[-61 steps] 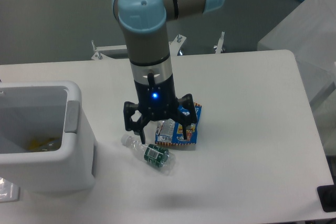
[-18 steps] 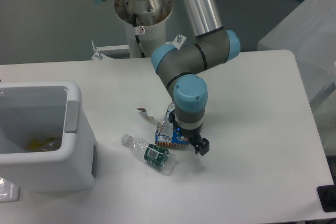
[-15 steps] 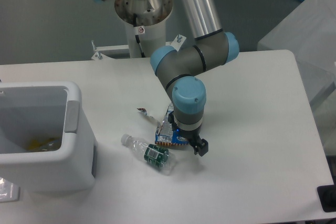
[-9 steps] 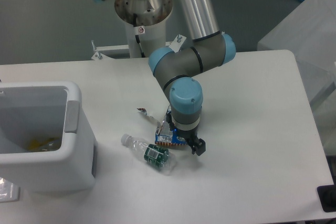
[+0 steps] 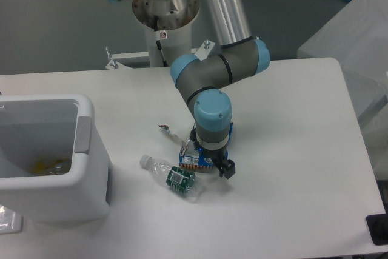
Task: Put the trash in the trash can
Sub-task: 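Reposition the gripper around the wrapper edge and close on it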
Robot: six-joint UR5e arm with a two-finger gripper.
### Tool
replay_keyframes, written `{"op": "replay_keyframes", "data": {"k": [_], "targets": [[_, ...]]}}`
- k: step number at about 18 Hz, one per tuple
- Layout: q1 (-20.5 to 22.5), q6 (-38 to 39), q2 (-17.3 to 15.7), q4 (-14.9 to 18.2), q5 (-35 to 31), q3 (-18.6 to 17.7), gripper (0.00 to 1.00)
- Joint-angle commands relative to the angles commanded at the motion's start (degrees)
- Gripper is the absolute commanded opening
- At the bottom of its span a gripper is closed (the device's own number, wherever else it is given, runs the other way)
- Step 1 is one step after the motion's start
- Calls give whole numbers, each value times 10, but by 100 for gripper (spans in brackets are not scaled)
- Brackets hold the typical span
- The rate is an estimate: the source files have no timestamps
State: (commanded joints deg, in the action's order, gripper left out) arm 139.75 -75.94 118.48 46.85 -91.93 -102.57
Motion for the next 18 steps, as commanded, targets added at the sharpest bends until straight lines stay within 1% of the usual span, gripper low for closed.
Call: {"op": "replay_keyframes", "data": {"k": [3,6,7,9,11,13,14,18], "targets": [[0,0,1,-8,0,-3,99],[0,0,1,-9,0,-5,96],[0,0,1,-10,-1,-6,93],[0,1,0,-12,-8,-9,92],[0,4,-1,-14,-8,-9,88],[0,5,-1,-15,-8,-11,82],[0,5,-1,-15,-8,-11,81],[0,28,-2,-15,-8,-10,60]]}}
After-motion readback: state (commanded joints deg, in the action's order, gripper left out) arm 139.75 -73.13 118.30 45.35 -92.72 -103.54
